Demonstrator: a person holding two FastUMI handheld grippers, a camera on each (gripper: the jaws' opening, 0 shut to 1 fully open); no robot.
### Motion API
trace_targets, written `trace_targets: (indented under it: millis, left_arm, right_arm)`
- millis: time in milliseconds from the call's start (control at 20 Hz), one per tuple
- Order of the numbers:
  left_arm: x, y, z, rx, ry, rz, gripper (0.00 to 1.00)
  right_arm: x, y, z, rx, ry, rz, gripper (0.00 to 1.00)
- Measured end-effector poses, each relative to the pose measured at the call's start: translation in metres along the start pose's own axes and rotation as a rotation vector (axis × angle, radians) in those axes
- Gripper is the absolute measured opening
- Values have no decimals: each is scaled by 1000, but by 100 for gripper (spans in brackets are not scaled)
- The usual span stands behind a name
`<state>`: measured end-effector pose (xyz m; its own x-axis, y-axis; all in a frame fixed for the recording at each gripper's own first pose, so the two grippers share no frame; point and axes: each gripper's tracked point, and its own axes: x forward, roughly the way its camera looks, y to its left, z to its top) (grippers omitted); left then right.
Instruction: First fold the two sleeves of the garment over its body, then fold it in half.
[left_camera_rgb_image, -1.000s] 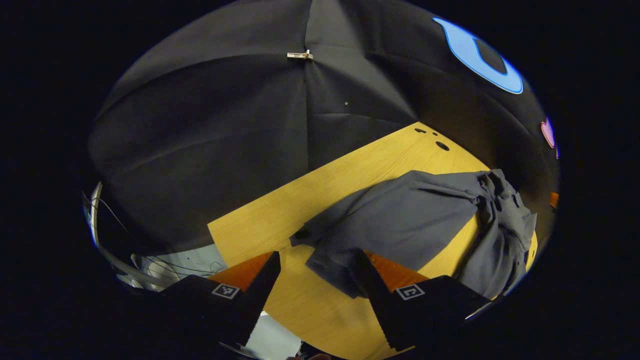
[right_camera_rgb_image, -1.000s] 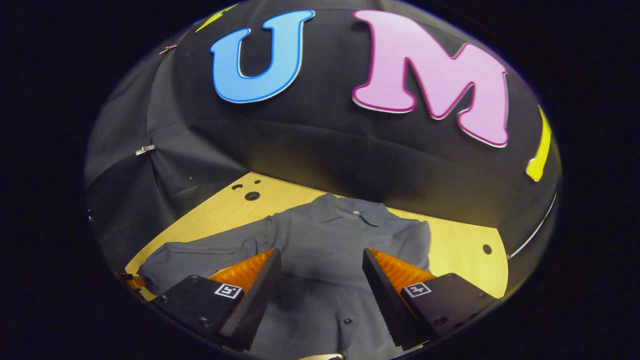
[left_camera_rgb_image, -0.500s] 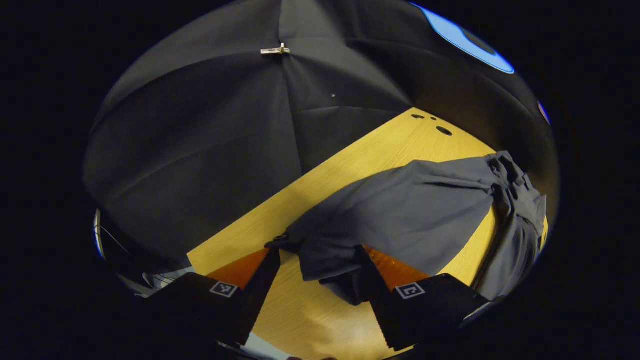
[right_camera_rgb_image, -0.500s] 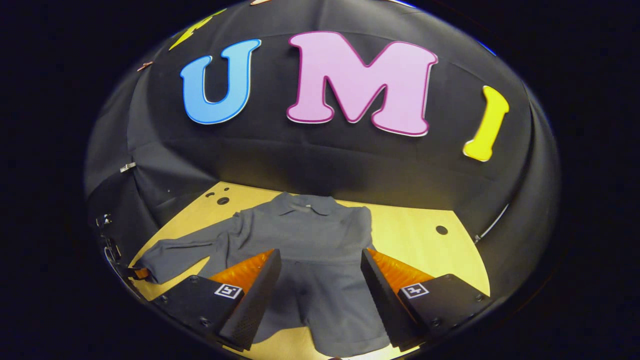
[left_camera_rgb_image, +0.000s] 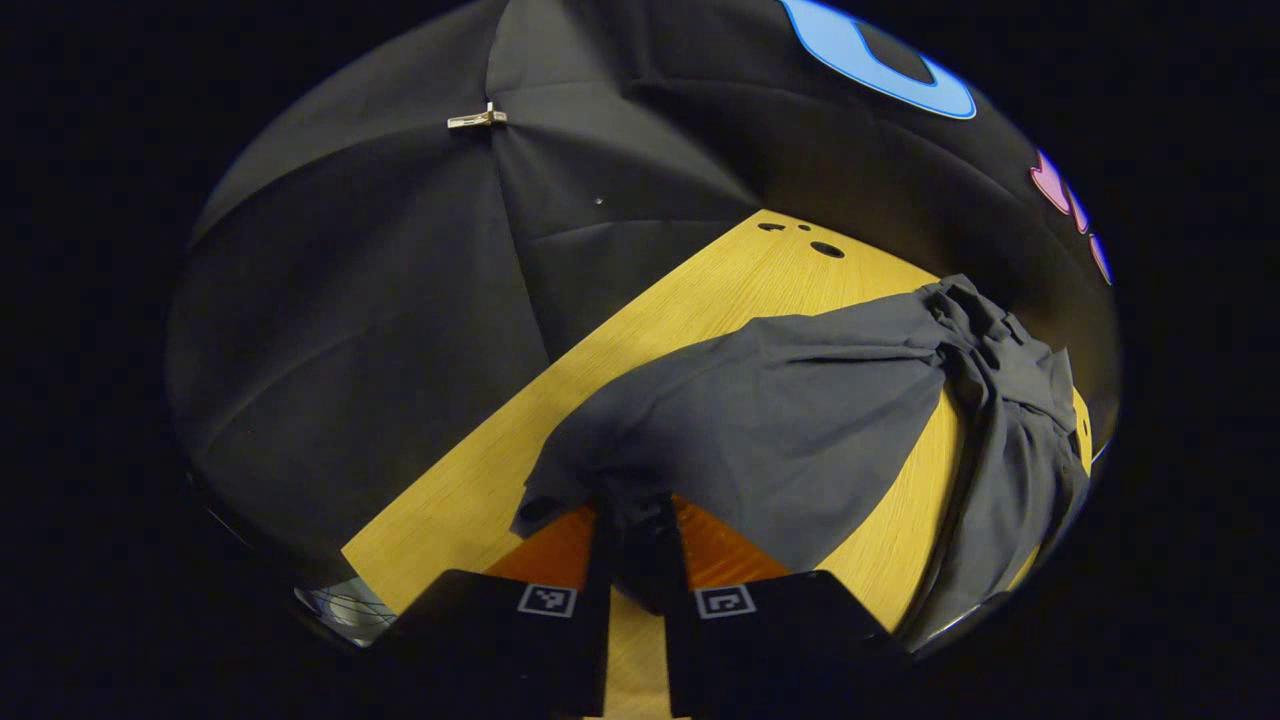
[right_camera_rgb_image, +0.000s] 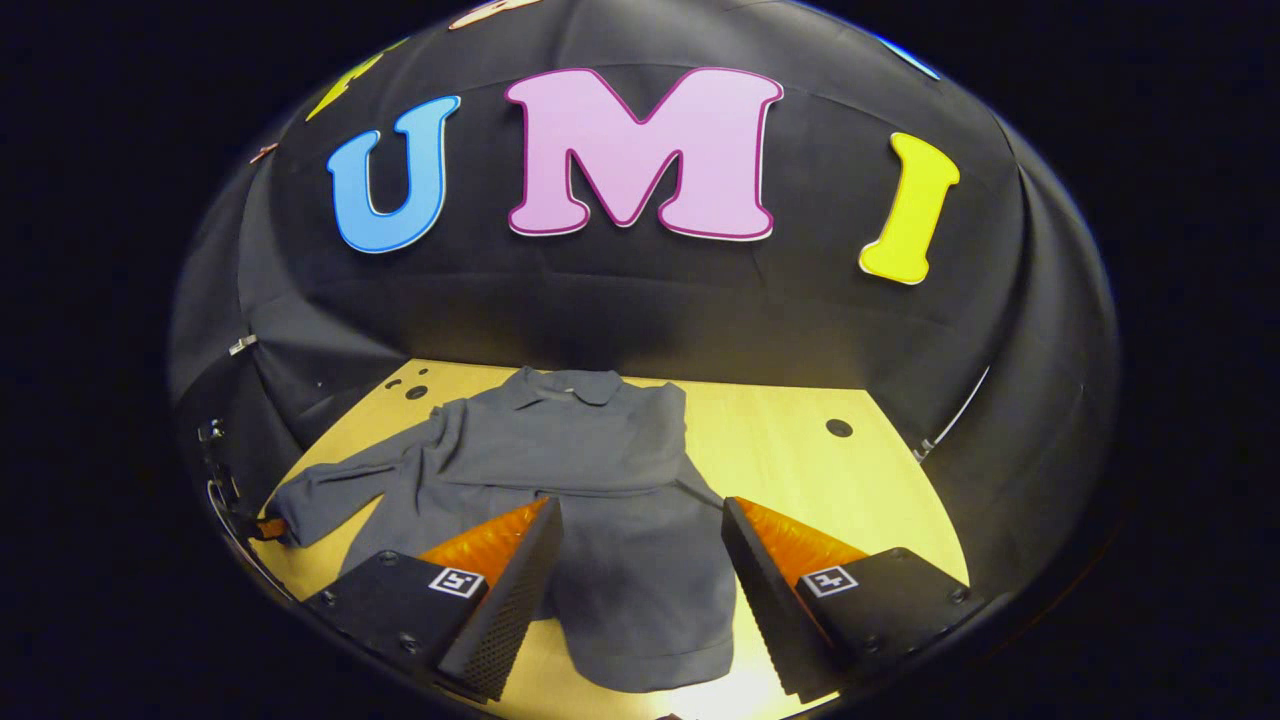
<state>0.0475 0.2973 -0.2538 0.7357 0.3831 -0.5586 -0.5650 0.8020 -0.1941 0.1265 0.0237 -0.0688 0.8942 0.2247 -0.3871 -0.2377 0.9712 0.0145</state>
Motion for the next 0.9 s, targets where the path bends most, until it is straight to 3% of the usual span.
trace_targets:
  millis: [50,100,200,350,700,900]
  left_arm:
    - [1,0,4,-26,3,15,24]
    - [2,0,4,-50,6,32,14]
    - [-2,-4,9,-110,21,50,6]
    - [-15,-19,37,-133,-13,38,6]
    - [-44,-107,146,-133,-154,-116,2]
    - [-56,-176,201,-77,-232,-206,6]
  right_arm:
    - [0,-5,-1,14,2,3,100]
    - [0,-11,1,25,-2,3,98]
    - [1,-26,-3,30,-3,-9,99]
    - [0,-44,-6,28,-9,-21,99]
    - [-9,-84,-31,63,15,-63,99]
    - [-24,-112,-45,72,13,-91,99]
